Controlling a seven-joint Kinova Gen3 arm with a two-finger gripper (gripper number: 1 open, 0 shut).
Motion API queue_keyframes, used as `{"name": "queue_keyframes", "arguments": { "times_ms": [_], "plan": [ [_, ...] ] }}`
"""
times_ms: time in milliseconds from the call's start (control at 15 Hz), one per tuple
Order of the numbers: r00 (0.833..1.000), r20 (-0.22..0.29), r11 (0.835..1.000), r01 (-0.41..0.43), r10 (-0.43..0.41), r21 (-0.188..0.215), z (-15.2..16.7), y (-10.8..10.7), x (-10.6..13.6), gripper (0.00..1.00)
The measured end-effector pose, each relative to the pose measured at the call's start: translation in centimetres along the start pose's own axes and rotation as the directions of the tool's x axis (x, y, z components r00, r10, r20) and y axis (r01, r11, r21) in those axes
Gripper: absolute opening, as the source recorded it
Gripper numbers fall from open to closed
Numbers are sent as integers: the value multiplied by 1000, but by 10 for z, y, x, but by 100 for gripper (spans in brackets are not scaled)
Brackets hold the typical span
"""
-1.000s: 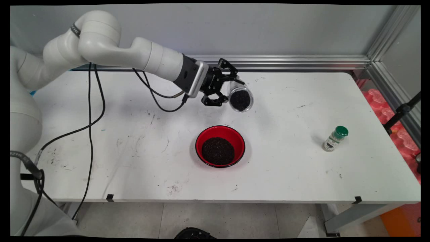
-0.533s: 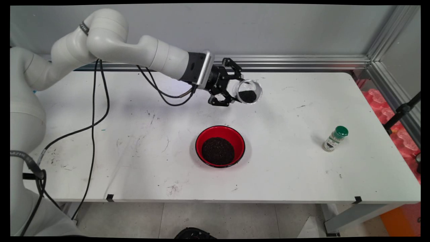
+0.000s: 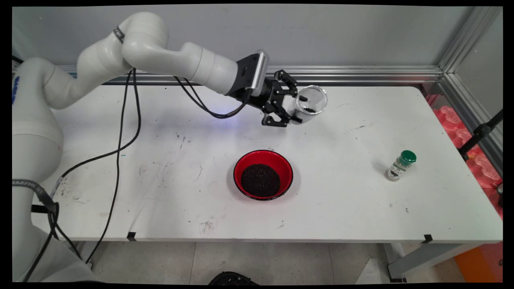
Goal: Pour the black seasoning powder in the red bowl
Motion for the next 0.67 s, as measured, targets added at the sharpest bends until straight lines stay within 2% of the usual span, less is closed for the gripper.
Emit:
{"name": "queue_keyframes", "arguments": {
  "times_ms": [667],
  "plan": [
    [983, -22, 983, 184, -184, -25, 41, -12, -4, 0]
  ]
}}
